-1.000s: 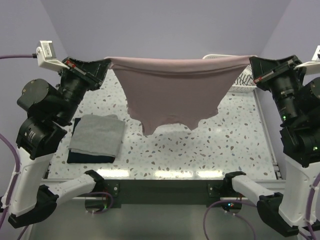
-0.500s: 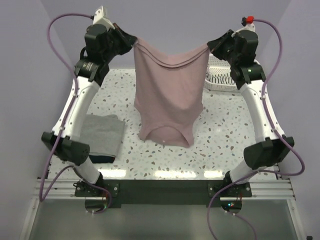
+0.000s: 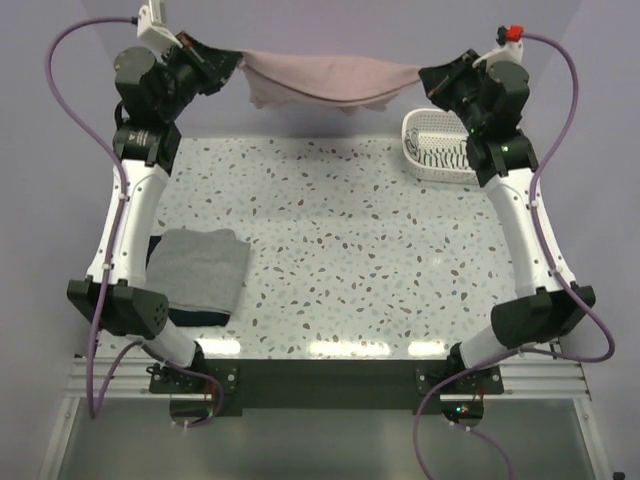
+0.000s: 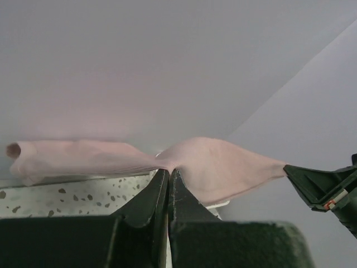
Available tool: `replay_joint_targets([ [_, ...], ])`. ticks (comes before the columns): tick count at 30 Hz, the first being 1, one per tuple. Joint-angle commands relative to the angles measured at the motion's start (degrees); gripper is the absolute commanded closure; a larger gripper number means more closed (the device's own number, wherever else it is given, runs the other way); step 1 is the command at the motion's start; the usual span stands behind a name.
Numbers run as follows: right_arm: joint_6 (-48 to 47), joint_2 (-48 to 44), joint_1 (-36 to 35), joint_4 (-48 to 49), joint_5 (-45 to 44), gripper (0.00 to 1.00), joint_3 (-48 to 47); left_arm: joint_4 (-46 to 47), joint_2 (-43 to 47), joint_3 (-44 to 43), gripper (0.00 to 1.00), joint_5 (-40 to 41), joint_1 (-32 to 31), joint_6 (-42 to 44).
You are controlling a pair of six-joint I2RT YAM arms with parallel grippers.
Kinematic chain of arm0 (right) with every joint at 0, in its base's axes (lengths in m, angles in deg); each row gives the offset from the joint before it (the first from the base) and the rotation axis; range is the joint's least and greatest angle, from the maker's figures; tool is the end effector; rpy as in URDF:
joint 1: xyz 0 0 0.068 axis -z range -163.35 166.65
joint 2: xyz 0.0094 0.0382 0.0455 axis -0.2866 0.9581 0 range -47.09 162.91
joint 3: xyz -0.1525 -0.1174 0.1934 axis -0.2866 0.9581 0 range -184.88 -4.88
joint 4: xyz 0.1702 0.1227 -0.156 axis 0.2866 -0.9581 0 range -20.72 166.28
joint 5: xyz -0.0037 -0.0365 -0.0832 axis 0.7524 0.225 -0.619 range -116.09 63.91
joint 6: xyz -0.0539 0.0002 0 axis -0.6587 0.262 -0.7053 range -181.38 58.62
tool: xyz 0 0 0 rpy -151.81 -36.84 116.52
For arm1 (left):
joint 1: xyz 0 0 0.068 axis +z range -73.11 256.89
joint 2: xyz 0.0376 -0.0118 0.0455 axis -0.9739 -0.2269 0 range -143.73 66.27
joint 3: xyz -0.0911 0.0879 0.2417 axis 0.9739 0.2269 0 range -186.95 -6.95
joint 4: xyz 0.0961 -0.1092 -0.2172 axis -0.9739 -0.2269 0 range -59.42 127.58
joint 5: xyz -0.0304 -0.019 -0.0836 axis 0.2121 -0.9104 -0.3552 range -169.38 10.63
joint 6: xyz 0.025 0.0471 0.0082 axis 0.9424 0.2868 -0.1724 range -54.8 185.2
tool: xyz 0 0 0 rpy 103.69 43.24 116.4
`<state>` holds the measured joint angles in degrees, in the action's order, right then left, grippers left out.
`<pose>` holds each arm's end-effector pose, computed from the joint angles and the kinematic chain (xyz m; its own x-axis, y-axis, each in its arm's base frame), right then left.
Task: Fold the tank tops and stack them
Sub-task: Flatten the tank top out
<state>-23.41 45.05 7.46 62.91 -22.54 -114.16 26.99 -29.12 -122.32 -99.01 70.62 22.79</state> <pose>0.3506 0.0590 0.5141 -0.0844 0.6085 -0.7890 -0.2137 0.7624 0.6108 0.3572 -0.0512 0.5340 -0.1719 -0.6202 -0.7654 0.4286 0.6525 -0.6250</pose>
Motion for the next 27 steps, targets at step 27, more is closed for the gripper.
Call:
replay_joint_targets([
  [27, 1.3, -30.1, 8.2, -12.8, -2.9, 1.00, 78.7, -0.2, 35.6, 93.3, 1.00, 3.6, -15.4, -7.2],
])
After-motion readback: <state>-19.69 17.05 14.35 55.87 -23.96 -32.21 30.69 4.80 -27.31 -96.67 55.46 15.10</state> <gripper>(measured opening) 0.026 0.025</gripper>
